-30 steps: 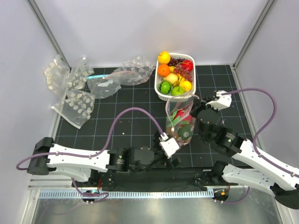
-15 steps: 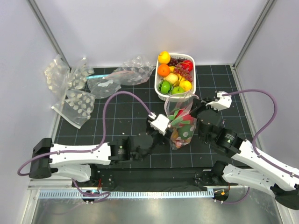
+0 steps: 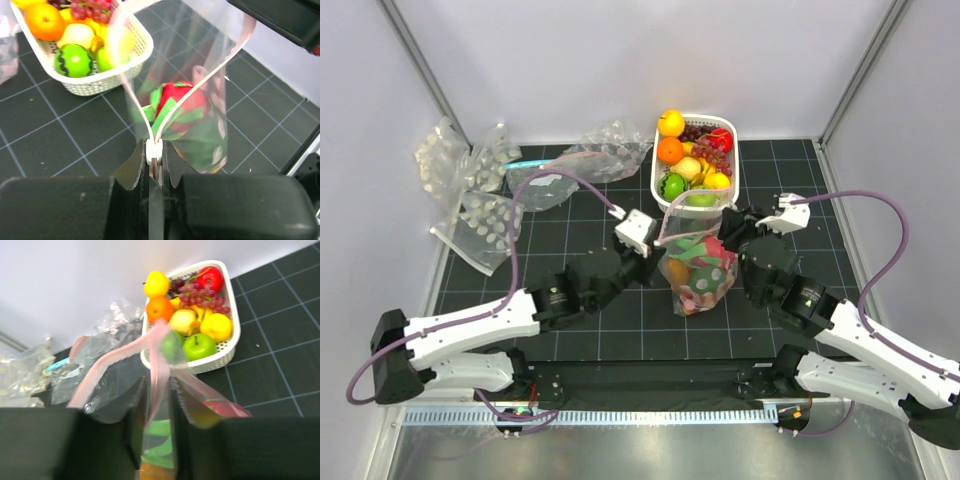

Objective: Place the food in the zip-top bag and seal the zipper
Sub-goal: Adjust the zipper food storage bag at the center of the board.

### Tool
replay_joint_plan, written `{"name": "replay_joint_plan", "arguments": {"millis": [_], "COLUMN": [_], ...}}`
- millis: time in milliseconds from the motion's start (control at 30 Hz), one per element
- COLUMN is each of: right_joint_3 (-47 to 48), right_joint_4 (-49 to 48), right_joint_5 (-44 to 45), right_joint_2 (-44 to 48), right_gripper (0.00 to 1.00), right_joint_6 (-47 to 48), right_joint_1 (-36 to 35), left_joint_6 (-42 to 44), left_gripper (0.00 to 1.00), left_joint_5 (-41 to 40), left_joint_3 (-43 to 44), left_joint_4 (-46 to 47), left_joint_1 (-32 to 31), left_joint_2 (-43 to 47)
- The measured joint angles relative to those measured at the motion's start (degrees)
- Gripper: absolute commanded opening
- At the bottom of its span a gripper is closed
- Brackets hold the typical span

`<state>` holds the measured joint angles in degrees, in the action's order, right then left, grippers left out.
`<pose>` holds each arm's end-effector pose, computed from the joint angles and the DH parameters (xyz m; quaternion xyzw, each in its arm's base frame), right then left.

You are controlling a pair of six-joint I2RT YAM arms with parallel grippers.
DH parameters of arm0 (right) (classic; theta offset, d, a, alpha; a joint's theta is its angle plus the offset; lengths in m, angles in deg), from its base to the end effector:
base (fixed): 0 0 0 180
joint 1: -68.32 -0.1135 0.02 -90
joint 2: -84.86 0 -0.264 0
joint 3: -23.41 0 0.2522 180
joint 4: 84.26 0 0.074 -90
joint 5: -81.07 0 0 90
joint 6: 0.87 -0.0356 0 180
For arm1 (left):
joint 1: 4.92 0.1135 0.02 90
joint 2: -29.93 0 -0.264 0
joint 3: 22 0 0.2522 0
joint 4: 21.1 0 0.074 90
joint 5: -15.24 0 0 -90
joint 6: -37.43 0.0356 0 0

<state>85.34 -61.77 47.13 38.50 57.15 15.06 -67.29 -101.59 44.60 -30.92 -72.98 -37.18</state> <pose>0.1277 0.1217 0.3609 0.1843 0.7069 0.1375 0.6689 0.1171 -0.2477 0.3355 0.2025 0.7342 -0.2783 0.5853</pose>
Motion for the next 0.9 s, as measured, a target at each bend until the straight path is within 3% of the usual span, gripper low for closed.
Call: {"name": "replay_joint_plan", "arguments": {"millis": [200,433,600,767,900], "right_joint_3": [0.4,0.5,0.5,-2.0,-3.9], "right_joint_4": [-2.6,-4.2,-5.3,-10.4,-13.0], "right_joint_5": [-9.2,-22.3,-27.7,-38.0,-49.8], "right_joint_2": [0.0,1.9,2.7,3.8,3.3], "right_gripper": [0.62,0.73,0.79,0.76,0.59], "right_joint_6": [8.2,17.2,20.7,25.4,29.0], "right_joint_1": [0.0,0.0,0.0,0.0,0.0], "left_joint_6": [-0.3,1.4,2.2,3.0,3.3], "left_gripper": [0.0,0.0,0.0,0.0,0.0], "left_joint_5": [7.0,14.4,15.0,15.3,17.6], "left_joint_3": [-3.9,-5.6,-5.6,-5.7,-6.4], "left_joint_4": [-1.5,-2.2,-2.2,-2.2,-2.1], "left_joint_1": [6.2,7.2,7.3,7.3,7.3], "left_joint_2": [8.8,14.5,14.3,14.3,15.1]}}
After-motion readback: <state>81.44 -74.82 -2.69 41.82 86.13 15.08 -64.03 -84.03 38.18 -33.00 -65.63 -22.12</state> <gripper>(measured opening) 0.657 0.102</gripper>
